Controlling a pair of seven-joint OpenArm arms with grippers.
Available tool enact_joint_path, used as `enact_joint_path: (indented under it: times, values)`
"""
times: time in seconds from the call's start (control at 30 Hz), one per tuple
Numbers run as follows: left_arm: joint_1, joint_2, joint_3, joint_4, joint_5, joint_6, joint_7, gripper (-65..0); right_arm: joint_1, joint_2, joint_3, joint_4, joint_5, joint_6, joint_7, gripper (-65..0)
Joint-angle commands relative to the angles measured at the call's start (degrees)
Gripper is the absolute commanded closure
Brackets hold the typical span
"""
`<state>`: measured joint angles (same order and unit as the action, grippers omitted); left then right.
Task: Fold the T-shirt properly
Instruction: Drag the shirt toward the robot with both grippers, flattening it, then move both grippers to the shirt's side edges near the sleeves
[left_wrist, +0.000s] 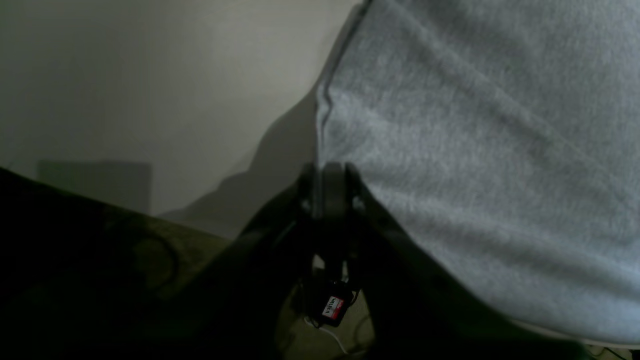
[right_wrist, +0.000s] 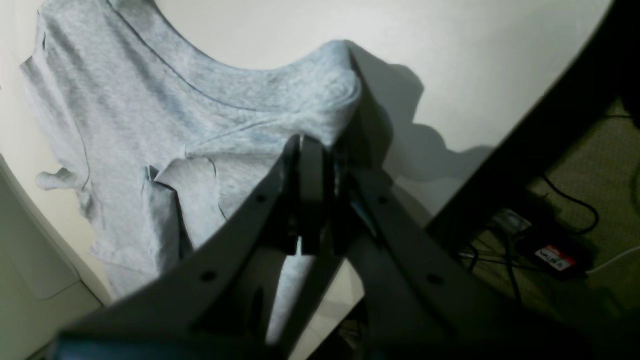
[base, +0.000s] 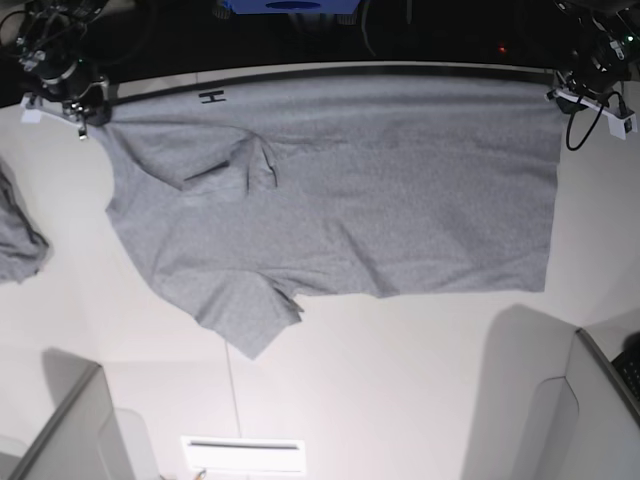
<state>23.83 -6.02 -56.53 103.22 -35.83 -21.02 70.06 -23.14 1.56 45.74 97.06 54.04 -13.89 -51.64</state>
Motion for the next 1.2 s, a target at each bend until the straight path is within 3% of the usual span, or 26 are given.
enact_joint_path:
  times: [0.0, 0.2, 0.23, 0.33, 0.4, 0.53, 0.6, 0.67, 0.8, 0.9, 1.03, 1.17]
  values:
    - [0.21, -1.14, -0.39, 0.82, 0.54, 0.14, -1.36, 0.0, -0.56, 0.94, 0.37, 1.10, -0.02, 0.48, 1.75, 0.0]
    - [0.03, -1.06, -0.39, 0.74, 0.45, 0.14, -1.10, 0.0, -0.91, 0.94, 0.73, 1.10, 0.16, 0.48, 1.75, 0.0]
    - [0.03, -1.06, -0.39, 0.74, 0.54, 0.14, -1.10, 0.0, -0.91, 0.94, 0.73, 1.10, 0.16, 0.48, 1.75, -2.6]
    - [-0.05, -1.06, -0.39, 0.65, 0.63, 0.22, -1.10, 0.0, -0.91, 0.94, 0.90, 1.10, 0.24, 0.48, 1.75, -21.2]
    - [-0.05, -1.06, -0.48, 0.65, 0.63, 0.22, -1.10, -12.7, -0.91, 0.94, 0.99, 1.54, 0.24, 0.48, 2.10, -27.2]
    - [-0.05, -1.06, -0.83, 0.65, 0.63, 0.22, -1.27, -37.5, -1.88, -0.73, 1.78, 4.88, 0.24, 0.48, 2.80, -26.1]
    - [-0.05, -1.14, -0.83, 0.65, 0.54, 0.22, -1.27, -45.9, -1.96, -2.05, 3.63, 7.16, 0.16, 0.48, 3.15, -26.1]
    - [-0.05, -1.14, -0.83, 0.74, 0.54, 0.22, -1.27, -50.2, -1.96, -2.31, 4.24, 9.19, 0.16, 0.57, 3.07, -26.1]
    - [0.30, -1.32, -1.97, 1.62, 0.54, 0.22, -1.36, -50.4, -1.00, -2.13, 3.98, 11.38, 0.16, 0.66, 3.42, -26.7]
    - [-0.76, -1.32, -8.04, 1.70, 0.45, 0.22, -1.45, -50.4, 2.17, 0.42, 2.84, 11.30, -0.02, 0.75, 2.98, -27.0]
    - [-5.24, -1.58, -15.34, 1.79, 0.45, 0.14, -1.36, -50.4, 5.60, 5.51, -5.43, 11.21, -0.02, 3.21, 2.98, -26.6]
    - [-7.97, -3.17, -16.13, 2.58, 0.45, 0.14, -1.36, -50.0, 10.34, 8.59, -13.34, 10.77, -0.02, 3.65, 2.98, -26.6]
